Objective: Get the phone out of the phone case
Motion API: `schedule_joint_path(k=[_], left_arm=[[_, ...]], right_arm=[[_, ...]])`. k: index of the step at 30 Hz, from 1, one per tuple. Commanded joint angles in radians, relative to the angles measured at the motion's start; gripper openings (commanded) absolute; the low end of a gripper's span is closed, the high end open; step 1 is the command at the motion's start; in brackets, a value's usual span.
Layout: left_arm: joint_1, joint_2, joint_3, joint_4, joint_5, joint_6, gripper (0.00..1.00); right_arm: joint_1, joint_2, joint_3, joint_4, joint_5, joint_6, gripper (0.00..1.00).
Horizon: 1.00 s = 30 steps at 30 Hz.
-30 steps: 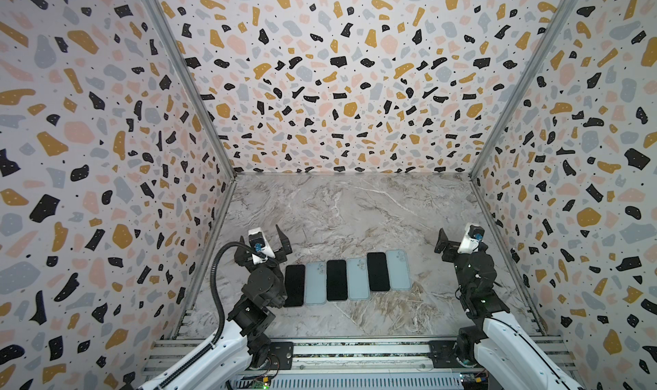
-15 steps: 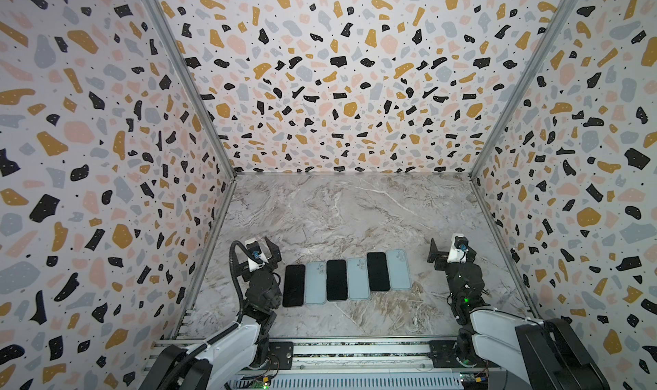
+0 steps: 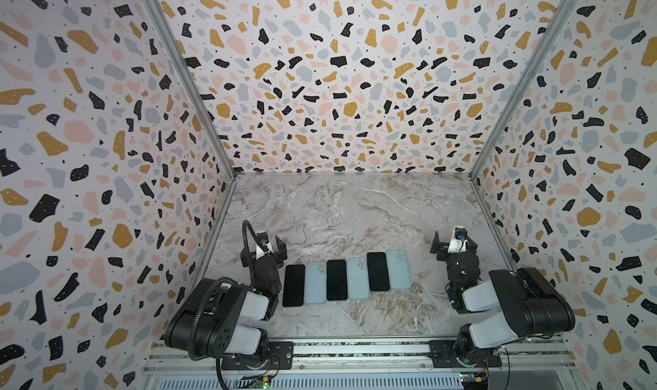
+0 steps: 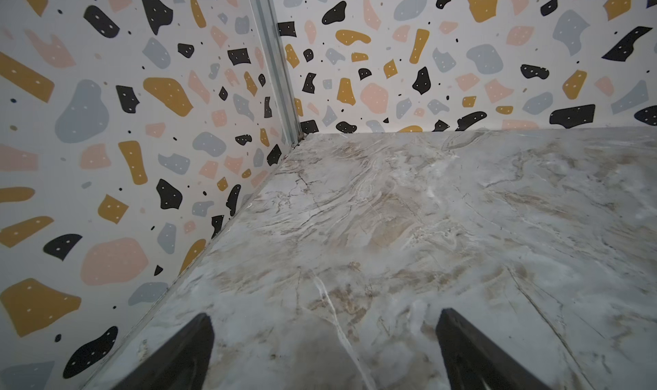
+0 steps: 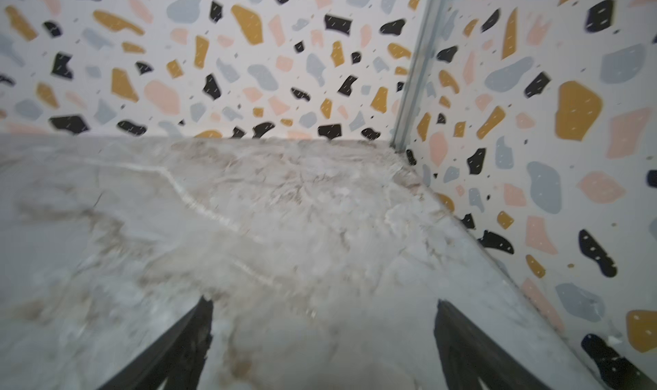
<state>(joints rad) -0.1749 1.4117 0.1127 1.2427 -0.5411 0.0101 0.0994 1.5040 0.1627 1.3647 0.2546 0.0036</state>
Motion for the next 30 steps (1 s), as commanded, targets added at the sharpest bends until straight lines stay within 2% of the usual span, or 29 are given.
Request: schedule_joint_path(k=[1,30], left_arm=[[0.034,-0.002,0.042,-0.003,0.058,-0.046,1.00],[0.041,-0.013,0.045,-0.026,0.071,-0.052,1.00]], right_arm=[[-0.005,-0.028,0.021,-0.092,-0.013,0.046,0.99],[0.016,-0.016,0.031,-0.096,0.015,0.030,0.99]])
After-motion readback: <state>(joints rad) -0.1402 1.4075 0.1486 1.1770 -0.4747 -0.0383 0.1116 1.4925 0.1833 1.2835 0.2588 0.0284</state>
